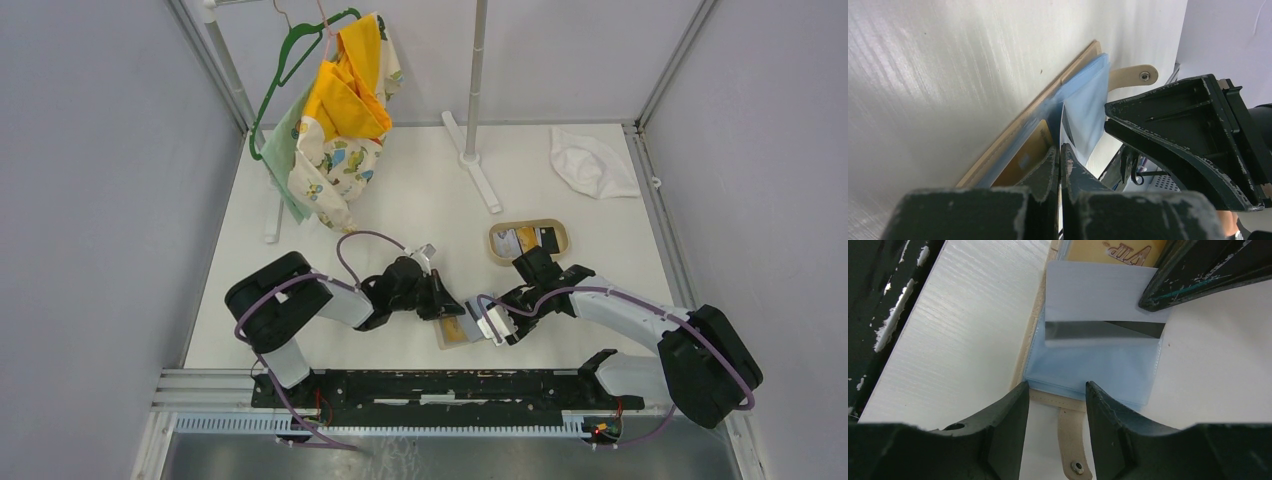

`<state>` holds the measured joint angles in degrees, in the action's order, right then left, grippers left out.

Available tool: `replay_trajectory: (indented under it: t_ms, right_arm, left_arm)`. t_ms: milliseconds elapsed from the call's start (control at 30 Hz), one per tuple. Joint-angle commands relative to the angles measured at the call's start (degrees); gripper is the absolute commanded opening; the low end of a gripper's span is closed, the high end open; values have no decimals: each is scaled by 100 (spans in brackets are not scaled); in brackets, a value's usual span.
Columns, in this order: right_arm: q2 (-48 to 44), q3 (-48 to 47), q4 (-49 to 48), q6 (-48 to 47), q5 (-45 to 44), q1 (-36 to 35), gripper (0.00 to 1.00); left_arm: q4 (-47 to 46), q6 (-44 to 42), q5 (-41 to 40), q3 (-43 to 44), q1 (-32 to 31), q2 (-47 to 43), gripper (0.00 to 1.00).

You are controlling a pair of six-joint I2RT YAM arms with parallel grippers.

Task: Put the credit cards into the card holder
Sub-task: Insert the credit card into the card holder.

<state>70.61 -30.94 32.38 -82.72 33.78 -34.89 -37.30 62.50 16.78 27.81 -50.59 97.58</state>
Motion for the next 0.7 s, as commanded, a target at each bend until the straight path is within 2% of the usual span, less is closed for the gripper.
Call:
replay_trajectory:
  t_ms: [0,400,667]
  right_arm:
    - [145,-26,-14,20,-224,-61,52]
    - [116,-39,-92,190,-288,-68,56]
    - [94,-291,-121,769,151,-70,56]
  left_arm:
    - [314,-407,126,177,6,128,2]
    - [654,-787,254,308,128,147,2]
    - [1048,-1211,214,570,146,258,2]
